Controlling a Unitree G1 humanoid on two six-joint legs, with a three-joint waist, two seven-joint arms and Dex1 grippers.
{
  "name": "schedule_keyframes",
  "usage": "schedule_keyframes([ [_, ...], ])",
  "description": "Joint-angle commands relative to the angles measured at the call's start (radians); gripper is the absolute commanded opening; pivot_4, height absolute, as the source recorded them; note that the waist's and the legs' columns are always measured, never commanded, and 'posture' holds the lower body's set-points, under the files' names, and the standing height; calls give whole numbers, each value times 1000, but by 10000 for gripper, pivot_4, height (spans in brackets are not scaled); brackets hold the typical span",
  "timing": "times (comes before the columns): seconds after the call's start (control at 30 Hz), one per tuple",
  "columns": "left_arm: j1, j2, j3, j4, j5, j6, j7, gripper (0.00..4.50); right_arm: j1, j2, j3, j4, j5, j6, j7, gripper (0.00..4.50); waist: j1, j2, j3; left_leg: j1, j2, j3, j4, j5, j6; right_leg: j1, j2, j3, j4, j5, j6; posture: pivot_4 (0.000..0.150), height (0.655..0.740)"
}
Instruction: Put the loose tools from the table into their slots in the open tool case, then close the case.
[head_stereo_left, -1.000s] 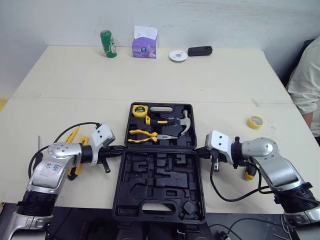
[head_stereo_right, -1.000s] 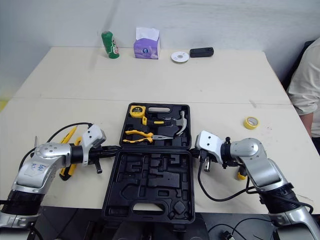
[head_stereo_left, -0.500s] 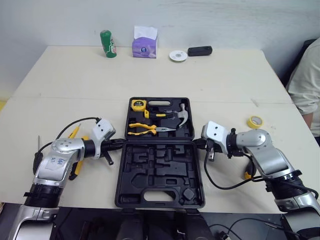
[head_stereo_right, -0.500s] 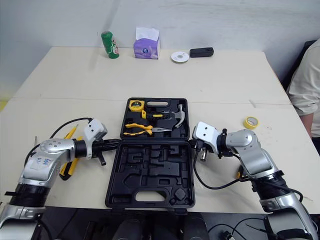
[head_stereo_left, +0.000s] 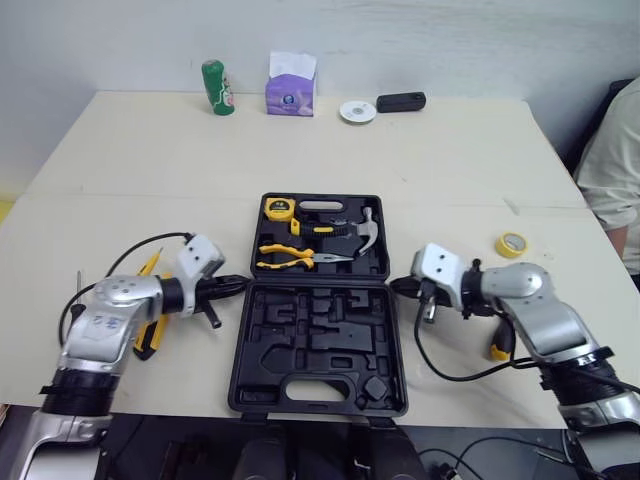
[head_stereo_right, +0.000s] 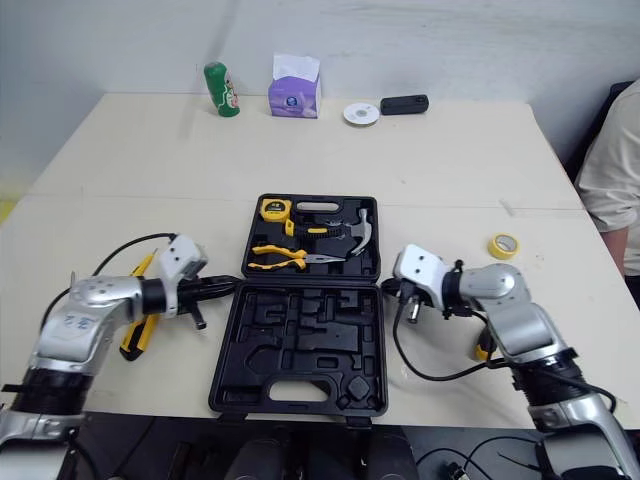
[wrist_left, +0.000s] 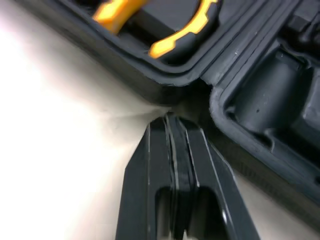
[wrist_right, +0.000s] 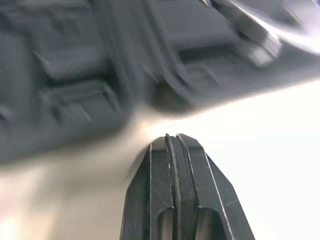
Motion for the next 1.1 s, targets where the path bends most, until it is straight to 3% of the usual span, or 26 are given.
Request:
schedule_keyframes([
  [0.03, 105, 63, 243, -117, -182, 107, -67, 508, 83, -88, -196, -83, 135, 90, 46, 0, 1, 0, 0, 0, 0, -1, 0, 0, 0, 0, 0, 0, -1, 0, 0, 1500, 7316],
  [0.07, 138, 75, 296, -143, -234, 146, -84, 508, 107, -105, -230, -99, 163, 108, 54, 0, 1, 0, 0, 0, 0, -1, -1, 0, 0, 0, 0, 0, -1, 0, 0, 1500, 7316],
  [0.13, 246, 95, 449, -199, -329, 218, -113, 6590, 160, -141, -335, -118, 232, 169, 67, 0, -1, 0, 0, 0, 0, -1, -1, 0, 0, 1, 0, -1, -2, 0, 0, 1500, 7316],
  [0.17, 302, 104, 529, -219, -360, 248, -122, 10350, 186, -159, -391, -116, 262, 199, 73, 5064, -2, 0, 0, 1, 1, -1, -1, 0, 0, 2, 0, 0, -3, 0, 0, 1500, 7316],
  [0.23, 429, 119, 693, -222, -371, 260, -149, 18108, 251, -210, -502, -94, 295, 235, 97, 9466, -4, 0, 0, 2, 1, -1, -1, -1, 0, 2, -1, 0, -5, 0, 0, 1500, 7316],
  [0.3, 527, 133, 800, -184, -349, 237, -164, 26208, 314, -253, -578, -68, 305, 236, 121, 18218, -1, 0, 1, 3, 1, -1, -2, -1, -1, 2, -1, 0, -5, 0, -1, 1500, 7316],
  [0.43, 680, 224, 1019, 113, -233, 84, -195, 44569, 427, -352, -719, 151, 253, 138, 170, 37757, 2, 0, 1, 3, 1, -1, -2, -5, 0, 1, -1, 0, -6, -1, -2, 1500, 7316],
  [0.47, 700, 250, 1060, 211, -209, 27, -195, 45000, 430, -375, -739, 226, 247, 111, 177, 43872, 2, 0, 1, 2, 1, 0, -2, -8, 3, 0, -1, 0, -6, -1, -2, 1500, 7316],
  [0.53, 720, 291, 1102, 363, -171, -68, -184, 45000, 416, -401, -736, 341, 230, 49, 171, 44526, 1, 1, 1, 3, 1, 0, -2, -11, 4, -1, -2, 0, -7, -2, -2, 1500, 7316],
  [0.67, 682, 348, 1096, 654, -74, -277, -18, 45000, 356, -395, -658, 490, 172, -99, 137, 44526, -5, 2, 1, 3, 1, 1, -2, -15, 0, -3, -5, 0, -6, -2, -3, 1500, 7316],
  [0.93, 677, 324, 1025, 651, -96, -300, -26, 45000, 303, -407, -634, 560, 176, -167, 129, 44526, -24, 3, 2, 2, 1, 2, -3, -12, -6, -4, -6, 0, -5, -2, -3, 1500, 7316],
  [1.1, 617, 316, 977, 581, -112, -159, 66, 45000, 279, -395, -637, 496, 209, -127, 133, 44526, -25, 4, 2, 3, 1, 2, -3, -12, -7, -4, -6, 0, -4, -2, -3, 1500, 7316],
])
